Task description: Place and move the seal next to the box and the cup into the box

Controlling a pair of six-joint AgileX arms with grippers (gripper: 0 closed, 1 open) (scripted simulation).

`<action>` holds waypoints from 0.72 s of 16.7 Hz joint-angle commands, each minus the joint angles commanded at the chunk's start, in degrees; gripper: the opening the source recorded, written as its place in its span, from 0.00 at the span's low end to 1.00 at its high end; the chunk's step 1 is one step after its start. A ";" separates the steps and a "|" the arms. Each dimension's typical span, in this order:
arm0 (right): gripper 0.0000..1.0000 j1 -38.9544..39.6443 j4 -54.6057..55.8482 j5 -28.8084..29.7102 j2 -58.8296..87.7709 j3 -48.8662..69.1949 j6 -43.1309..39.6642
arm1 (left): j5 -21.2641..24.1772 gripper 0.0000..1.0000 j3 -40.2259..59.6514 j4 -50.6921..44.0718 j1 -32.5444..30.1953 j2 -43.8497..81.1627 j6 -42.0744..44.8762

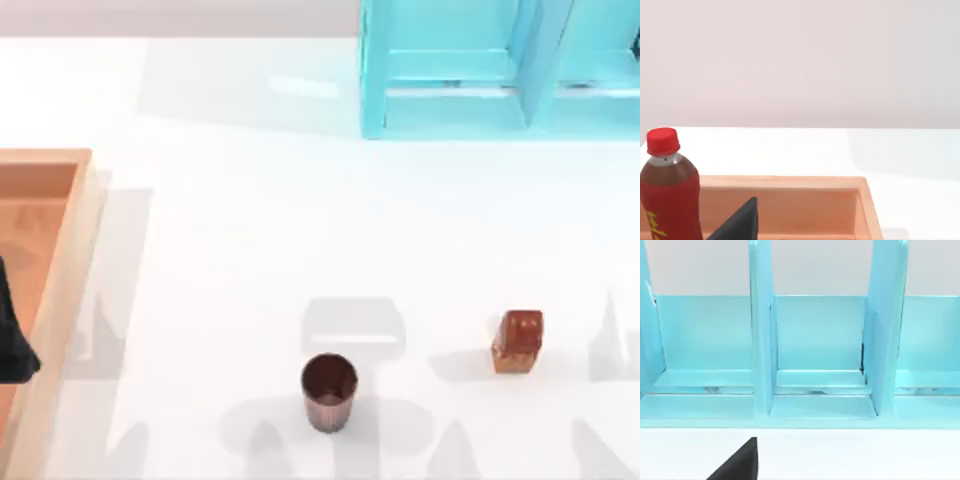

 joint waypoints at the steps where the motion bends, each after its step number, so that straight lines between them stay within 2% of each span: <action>1: 1.00 0.00 0.00 0.00 0.00 0.00 0.00 | 0.00 1.00 0.00 0.00 0.00 0.00 0.00; 6: 1.00 0.00 0.00 0.00 0.00 0.00 0.00 | -0.11 1.00 5.51 -2.21 -3.95 5.39 -2.32; 9: 1.00 0.00 0.00 0.00 0.00 0.00 0.00 | -0.46 1.00 15.91 -6.15 -10.47 15.63 -6.49; 12: 1.00 0.00 0.00 0.00 0.00 0.00 0.00 | -1.09 1.00 31.67 -11.99 -18.80 31.08 -12.22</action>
